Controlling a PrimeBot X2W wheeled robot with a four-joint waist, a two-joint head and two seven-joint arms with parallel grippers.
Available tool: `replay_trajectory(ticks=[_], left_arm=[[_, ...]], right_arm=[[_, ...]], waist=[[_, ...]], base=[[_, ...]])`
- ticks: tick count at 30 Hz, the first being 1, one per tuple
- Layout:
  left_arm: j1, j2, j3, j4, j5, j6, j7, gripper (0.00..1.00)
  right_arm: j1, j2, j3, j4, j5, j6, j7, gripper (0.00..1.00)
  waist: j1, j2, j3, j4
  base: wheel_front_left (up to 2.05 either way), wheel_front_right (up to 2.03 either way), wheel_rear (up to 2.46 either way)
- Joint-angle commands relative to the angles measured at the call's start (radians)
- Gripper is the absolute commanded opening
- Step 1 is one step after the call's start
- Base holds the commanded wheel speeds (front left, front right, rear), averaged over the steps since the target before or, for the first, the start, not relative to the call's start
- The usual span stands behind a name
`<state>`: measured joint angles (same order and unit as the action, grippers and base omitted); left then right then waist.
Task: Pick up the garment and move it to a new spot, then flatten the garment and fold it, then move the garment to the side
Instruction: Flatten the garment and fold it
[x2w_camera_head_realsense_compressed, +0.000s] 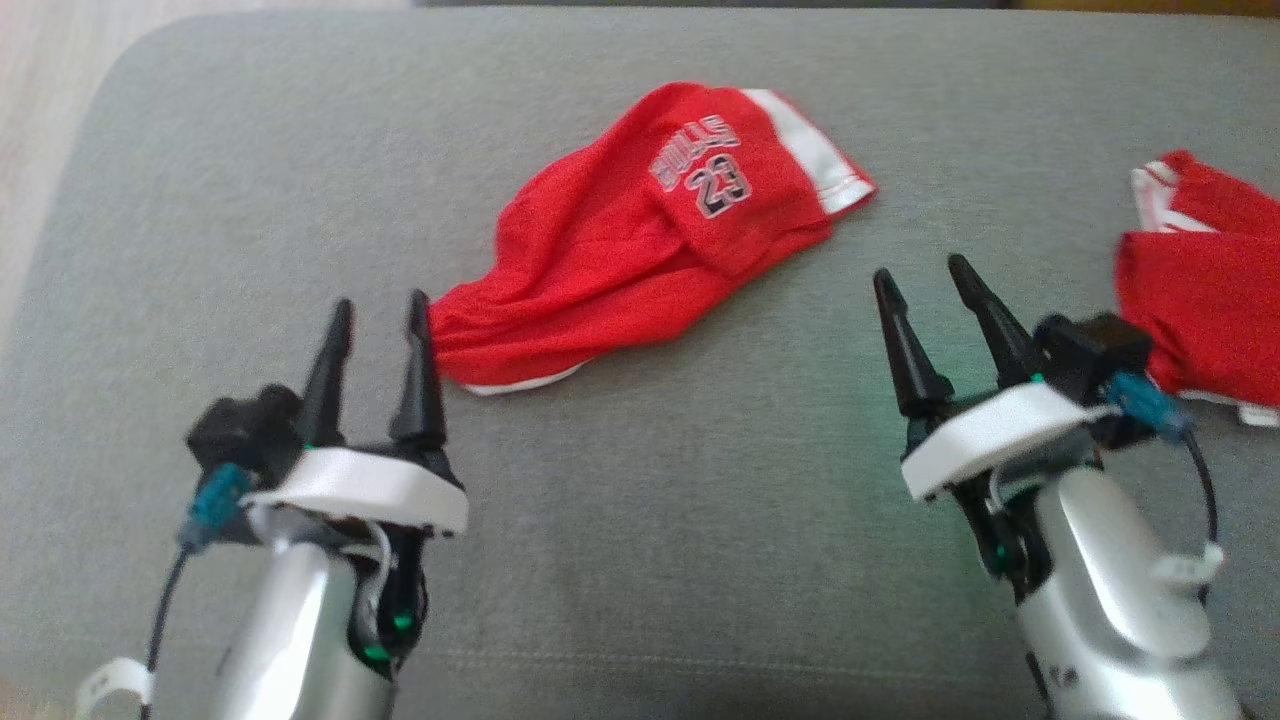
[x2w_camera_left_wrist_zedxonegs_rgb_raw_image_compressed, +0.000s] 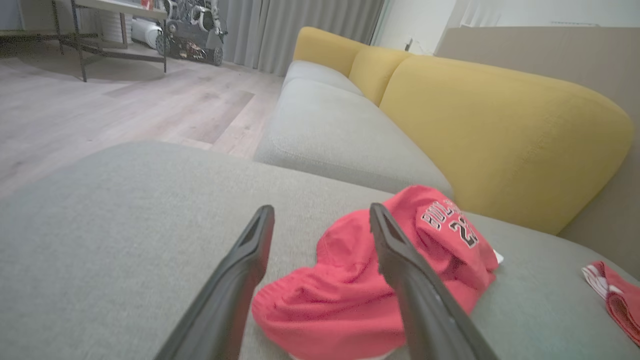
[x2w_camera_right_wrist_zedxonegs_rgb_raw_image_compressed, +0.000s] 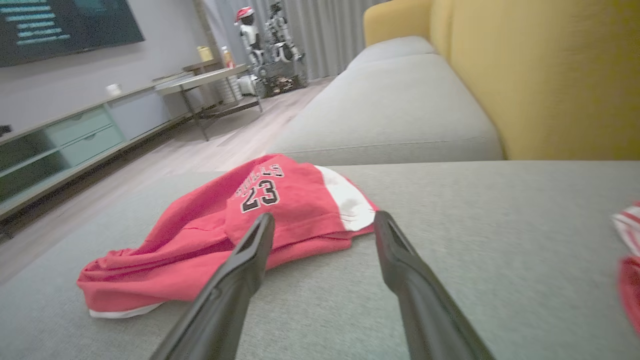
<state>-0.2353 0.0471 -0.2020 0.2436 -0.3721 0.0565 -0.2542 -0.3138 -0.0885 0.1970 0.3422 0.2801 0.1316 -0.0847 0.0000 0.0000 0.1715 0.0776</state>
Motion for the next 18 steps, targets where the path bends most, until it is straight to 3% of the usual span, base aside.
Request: replay_trajectory(ticks=[1, 7, 18], left_arm=[[-0.007, 0.005, 0.008, -0.041, 0.007, -0.012, -0.007, 1.00], [-0.016, 0.004, -0.048, -0.061, -0.041, -0.003, -0.007, 1.00], [-0.030, 0.003, -0.126, -0.091, -0.098, 0.036, -0.008, 1.00]], right_arm=[[-0.083, -0.014, 0.044, -0.017, 0.004, -0.001, 0.021, 1.00], [-0.190, -0.063, 0.089, 0.061, 0.053, -0.001, 0.076, 1.00], [-0.392, -0.173, 0.186, 0.334, 0.120, -0.001, 0.137, 1.00]], waist=[[0.0000, 0.0000, 0.036, 0.053], [0.0000, 0.0000, 0.078, 0.136], [0.0000, 0.0000, 0.138, 0.267]], base=[[0.00, 0.00, 0.00], [0.00, 0.00, 0.00], [0.00, 0.00, 0.00]])
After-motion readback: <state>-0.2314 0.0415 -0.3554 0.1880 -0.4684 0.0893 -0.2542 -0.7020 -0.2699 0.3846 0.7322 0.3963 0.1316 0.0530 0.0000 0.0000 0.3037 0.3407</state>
